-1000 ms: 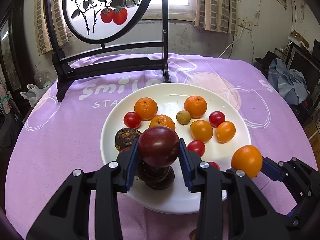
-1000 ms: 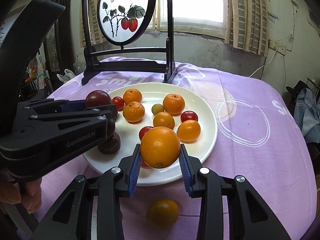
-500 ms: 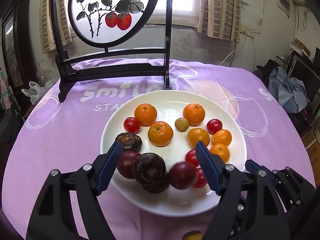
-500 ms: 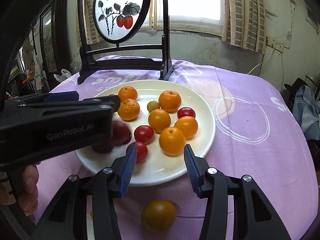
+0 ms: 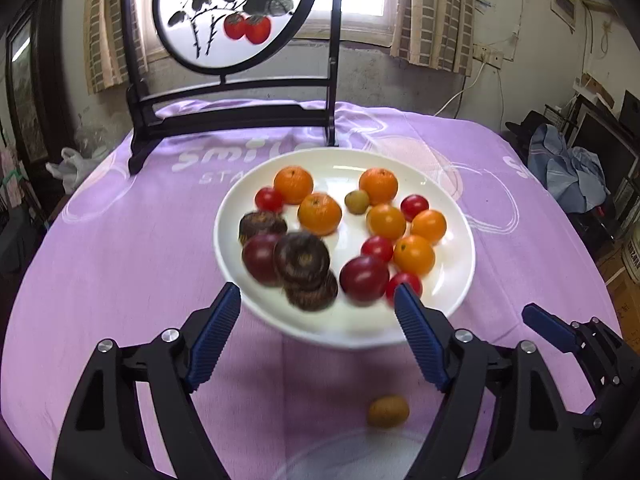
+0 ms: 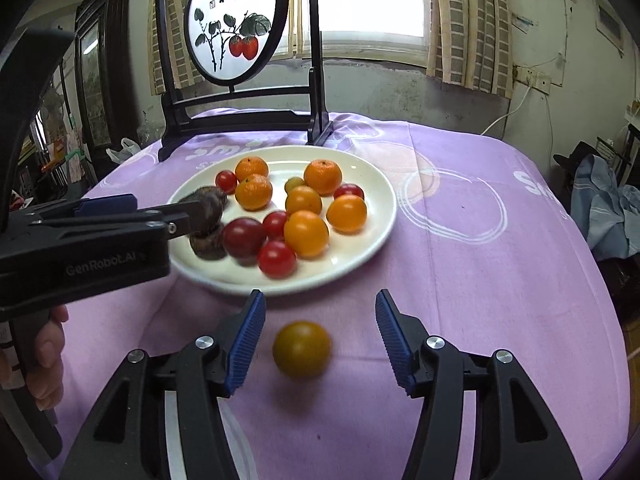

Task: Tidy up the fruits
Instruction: 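Reach the left gripper to a small yellow-green fruit and grasp it, then grasp an olive-green fruit with the right gripper while the left holds its fruit, then carry both fruits onto the white plate and open both grippers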

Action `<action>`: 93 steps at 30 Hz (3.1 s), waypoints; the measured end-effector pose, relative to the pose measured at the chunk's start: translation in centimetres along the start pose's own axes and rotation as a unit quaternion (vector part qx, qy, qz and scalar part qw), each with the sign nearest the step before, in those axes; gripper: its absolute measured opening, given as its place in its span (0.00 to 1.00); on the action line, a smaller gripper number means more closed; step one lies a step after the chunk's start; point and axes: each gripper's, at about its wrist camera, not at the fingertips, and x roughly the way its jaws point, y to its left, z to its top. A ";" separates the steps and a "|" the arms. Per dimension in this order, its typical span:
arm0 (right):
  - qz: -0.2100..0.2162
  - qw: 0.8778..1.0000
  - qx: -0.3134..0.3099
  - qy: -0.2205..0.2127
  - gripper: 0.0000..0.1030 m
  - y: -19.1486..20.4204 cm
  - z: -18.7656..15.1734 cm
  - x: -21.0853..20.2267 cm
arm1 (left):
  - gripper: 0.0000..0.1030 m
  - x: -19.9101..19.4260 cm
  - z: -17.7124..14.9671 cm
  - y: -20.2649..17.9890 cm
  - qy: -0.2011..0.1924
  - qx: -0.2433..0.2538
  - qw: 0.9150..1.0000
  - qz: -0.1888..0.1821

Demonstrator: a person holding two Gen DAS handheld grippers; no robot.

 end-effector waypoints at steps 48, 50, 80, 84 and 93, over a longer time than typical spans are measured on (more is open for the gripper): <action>-0.008 0.996 0.000 0.090 0.73 0.8 -4.8 1.9 | 0.27 -0.7 -7.1 -0.9 0.033 0.030 0.997 -0.055; -0.013 0.996 -0.007 0.090 0.73 1.4 -4.2 2.6 | 0.27 -0.5 -7.1 -0.4 0.038 0.022 0.998 -0.054; -0.001 0.999 -0.003 -0.047 0.36 2.8 -1.4 -4.2 | 0.27 -3.5 -3.4 1.8 -0.009 0.004 1.000 -0.026; 0.001 0.998 -0.010 -0.063 0.36 2.9 0.9 -3.7 | 0.27 -3.1 -0.3 2.0 -0.020 0.004 1.000 -0.015; 0.005 0.998 -0.006 -0.065 0.36 2.9 4.8 1.1 | 0.27 2.0 3.9 1.9 0.001 0.003 1.000 0.004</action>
